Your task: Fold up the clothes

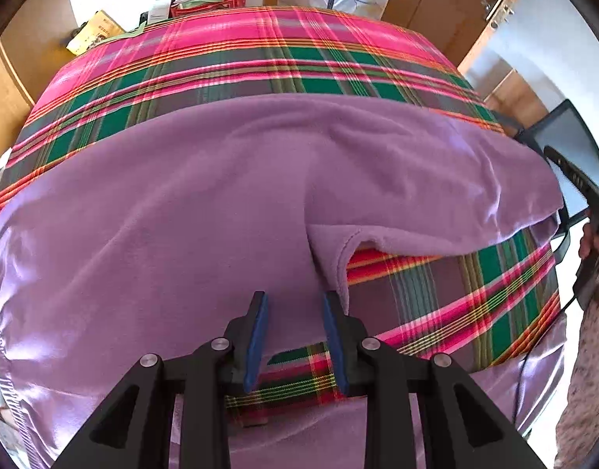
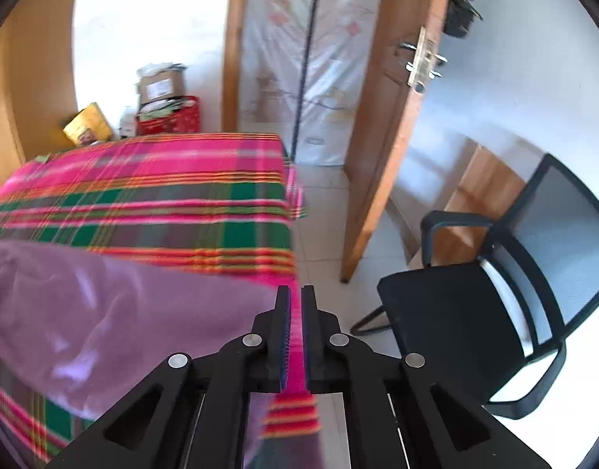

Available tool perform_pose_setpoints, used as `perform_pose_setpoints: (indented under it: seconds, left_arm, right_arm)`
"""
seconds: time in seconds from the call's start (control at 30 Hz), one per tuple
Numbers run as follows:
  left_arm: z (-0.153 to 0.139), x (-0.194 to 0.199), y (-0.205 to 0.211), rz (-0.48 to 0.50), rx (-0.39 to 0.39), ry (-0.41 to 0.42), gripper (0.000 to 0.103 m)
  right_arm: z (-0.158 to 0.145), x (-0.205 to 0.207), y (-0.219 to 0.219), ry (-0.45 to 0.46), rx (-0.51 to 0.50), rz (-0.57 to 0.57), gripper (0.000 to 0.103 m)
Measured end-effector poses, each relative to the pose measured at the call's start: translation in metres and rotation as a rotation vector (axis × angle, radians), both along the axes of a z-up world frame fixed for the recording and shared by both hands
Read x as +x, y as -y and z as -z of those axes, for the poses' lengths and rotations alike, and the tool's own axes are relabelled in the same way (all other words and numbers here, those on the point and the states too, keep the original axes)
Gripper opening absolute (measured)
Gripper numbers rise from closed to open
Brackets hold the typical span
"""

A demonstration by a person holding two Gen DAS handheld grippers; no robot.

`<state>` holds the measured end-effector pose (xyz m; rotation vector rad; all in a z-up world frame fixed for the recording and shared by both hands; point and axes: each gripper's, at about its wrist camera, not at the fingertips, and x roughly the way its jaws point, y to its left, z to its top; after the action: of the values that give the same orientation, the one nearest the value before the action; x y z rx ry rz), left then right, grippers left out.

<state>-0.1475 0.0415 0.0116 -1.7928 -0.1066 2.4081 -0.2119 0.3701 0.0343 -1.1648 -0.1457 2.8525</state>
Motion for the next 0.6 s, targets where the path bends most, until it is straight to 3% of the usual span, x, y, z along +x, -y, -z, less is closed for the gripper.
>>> perform_pose_setpoints:
  seconds: [0.1,0.23,0.4,0.53,0.57,0.6]
  left_arm:
    - [0.001,-0.001,-0.001,0.01,-0.001,-0.003,0.029]
    - [-0.002,0.001,-0.001,0.017,-0.007,-0.029,0.029]
    - [-0.004,0.001,0.0,0.009,0.005,-0.036,0.029]
    - [-0.006,0.001,0.003,-0.001,0.027,-0.043,0.029]
    - [-0.006,0.001,0.003,-0.003,0.033,-0.046,0.029]
    - [-0.007,0.001,0.004,-0.006,0.039,-0.049,0.029]
  right_arm:
    - [0.004,-0.004,-0.011,0.013,-0.045,-0.012,0.005]
    - [0.01,0.01,-0.02,0.033,-0.188,-0.073,0.009]
    - [0.01,0.037,-0.022,0.044,-0.309,-0.141,0.027]
    - [0.003,0.058,-0.027,0.029,-0.41,-0.149,0.036]
    - [0.001,0.063,-0.027,0.021,-0.414,-0.16,0.044]
    - [0.0,0.068,-0.026,0.012,-0.409,-0.176,0.046]
